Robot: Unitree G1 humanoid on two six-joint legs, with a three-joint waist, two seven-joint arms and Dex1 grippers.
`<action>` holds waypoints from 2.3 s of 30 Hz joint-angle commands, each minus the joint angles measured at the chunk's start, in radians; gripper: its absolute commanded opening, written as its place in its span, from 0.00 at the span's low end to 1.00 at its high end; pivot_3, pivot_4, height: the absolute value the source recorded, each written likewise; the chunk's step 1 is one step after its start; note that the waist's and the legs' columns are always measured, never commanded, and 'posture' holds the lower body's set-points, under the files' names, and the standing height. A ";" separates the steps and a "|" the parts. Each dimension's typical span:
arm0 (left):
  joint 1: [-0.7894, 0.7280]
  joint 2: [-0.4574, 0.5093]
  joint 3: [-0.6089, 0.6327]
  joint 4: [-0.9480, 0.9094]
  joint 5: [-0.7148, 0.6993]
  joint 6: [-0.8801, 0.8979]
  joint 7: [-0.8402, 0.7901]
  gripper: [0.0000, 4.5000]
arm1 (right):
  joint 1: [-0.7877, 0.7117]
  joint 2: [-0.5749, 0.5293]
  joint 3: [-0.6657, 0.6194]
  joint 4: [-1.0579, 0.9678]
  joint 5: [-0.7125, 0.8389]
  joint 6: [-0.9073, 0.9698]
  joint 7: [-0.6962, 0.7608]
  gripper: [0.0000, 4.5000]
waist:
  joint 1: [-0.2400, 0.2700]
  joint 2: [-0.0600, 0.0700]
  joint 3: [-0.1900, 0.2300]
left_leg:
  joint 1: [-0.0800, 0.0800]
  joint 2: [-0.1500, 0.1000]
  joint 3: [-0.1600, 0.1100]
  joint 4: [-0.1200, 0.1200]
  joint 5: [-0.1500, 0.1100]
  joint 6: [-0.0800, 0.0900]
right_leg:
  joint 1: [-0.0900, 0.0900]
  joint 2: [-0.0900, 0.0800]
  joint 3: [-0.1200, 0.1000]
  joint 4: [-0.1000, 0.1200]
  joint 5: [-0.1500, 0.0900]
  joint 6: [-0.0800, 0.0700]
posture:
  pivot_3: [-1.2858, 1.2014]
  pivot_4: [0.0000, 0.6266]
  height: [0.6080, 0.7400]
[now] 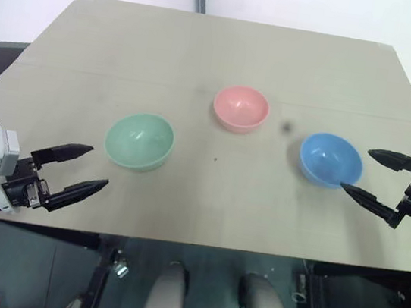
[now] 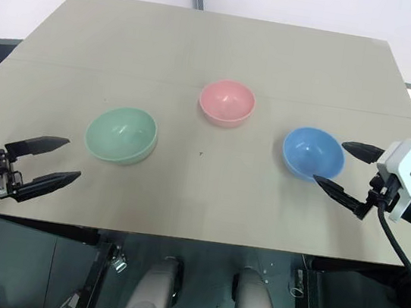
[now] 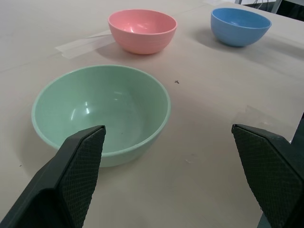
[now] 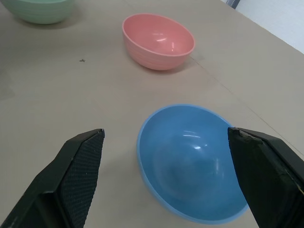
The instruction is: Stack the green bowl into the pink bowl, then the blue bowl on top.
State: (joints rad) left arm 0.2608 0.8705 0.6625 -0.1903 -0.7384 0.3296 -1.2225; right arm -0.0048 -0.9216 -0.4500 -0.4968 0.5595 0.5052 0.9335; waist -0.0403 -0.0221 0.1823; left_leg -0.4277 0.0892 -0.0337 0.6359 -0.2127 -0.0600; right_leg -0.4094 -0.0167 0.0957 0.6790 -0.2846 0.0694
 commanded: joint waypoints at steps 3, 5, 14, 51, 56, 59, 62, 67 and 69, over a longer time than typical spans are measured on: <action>-0.094 0.012 -0.028 -0.093 -0.082 0.072 0.056 1.00 | -0.074 -0.008 0.022 -0.027 0.036 0.019 -0.023 1.00 | 0.002 0.000 0.000 | 0.000 0.000 0.000 0.001 0.000 0.000 | 0.000 0.000 0.000 0.001 0.000 0.000 | 0.52 0.24 1.00; -0.138 0.011 -0.044 -0.114 -0.113 0.110 0.080 1.00 | -0.125 0.004 0.060 -0.039 0.058 0.059 -0.054 1.00 | 0.002 0.000 0.000 | 0.000 0.000 -0.001 0.001 0.000 0.000 | 0.000 0.000 0.000 0.001 0.000 0.000 | 0.52 0.24 1.00; -0.269 0.004 -0.170 -0.247 -0.191 0.218 0.154 1.00 | -0.521 0.166 0.571 0.047 -0.182 0.050 -0.158 1.00 | -0.008 0.001 0.001 | 0.000 0.001 -0.001 0.001 0.000 0.000 | -0.001 0.001 0.000 0.003 0.000 0.000 | 0.52 0.24 1.00; -0.060 -0.053 -0.071 -0.399 -0.128 0.220 0.353 1.00 | -0.856 0.469 0.830 0.478 -0.506 -0.251 0.177 0.14 | 0.001 0.002 0.001 | -0.002 0.000 -0.002 0.000 0.000 0.000 | -0.003 0.001 -0.002 0.008 0.001 -0.001 | 0.52 0.24 1.00; -0.057 -0.061 -0.079 -0.387 -0.122 0.205 0.337 1.00 | -0.750 0.462 0.864 0.307 -0.506 -0.125 0.154 0.14 | -0.003 0.002 0.001 | 0.001 0.000 -0.002 0.001 0.000 0.000 | -0.003 0.001 -0.001 0.011 0.001 -0.001 | 0.52 0.24 1.00; -0.061 -0.055 -0.083 -0.377 -0.119 0.201 0.323 1.00 | -0.742 0.504 0.885 0.318 -0.520 -0.096 0.120 0.20 | -0.004 0.002 0.001 | 0.003 0.000 -0.001 0.003 0.000 -0.001 | -0.003 0.001 0.000 0.015 0.000 -0.001 | 0.52 0.24 1.00; -0.062 -0.053 -0.081 -0.371 -0.117 0.201 0.310 1.00 | -0.745 0.534 0.905 0.360 -0.547 -0.122 0.094 0.44 | -0.003 0.001 0.001 | 0.006 0.000 -0.001 0.003 0.000 -0.001 | -0.001 0.002 0.000 0.016 0.000 -0.001 | 0.52 0.24 1.00; -0.054 -0.057 -0.079 -0.371 -0.112 0.201 0.299 1.00 | -0.734 0.540 0.853 0.282 -0.511 -0.090 0.074 0.85 | -0.001 0.001 0.001 | 0.005 0.000 -0.001 0.002 0.000 -0.001 | -0.001 0.001 0.000 0.015 0.000 -0.001 | 0.52 0.24 1.00; -0.047 -0.056 -0.080 -0.371 -0.110 0.205 0.296 1.00 | -0.726 0.513 0.793 0.200 -0.441 -0.032 0.094 0.85 | -0.001 0.002 0.001 | 0.004 0.000 -0.001 0.002 0.000 -0.001 | -0.001 0.001 0.000 0.014 0.000 -0.001 | 0.52 0.24 1.00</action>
State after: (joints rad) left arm 0.2075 0.8130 0.5738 -0.5534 -0.8468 0.5490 -0.9154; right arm -0.7302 -0.3877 0.4256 -0.1863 0.0477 0.4304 1.0150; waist -0.0410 -0.0206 0.1831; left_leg -0.4238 0.0895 -0.0343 0.6380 -0.2123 -0.0608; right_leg -0.4109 -0.0155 0.0961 0.6932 -0.2845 0.0683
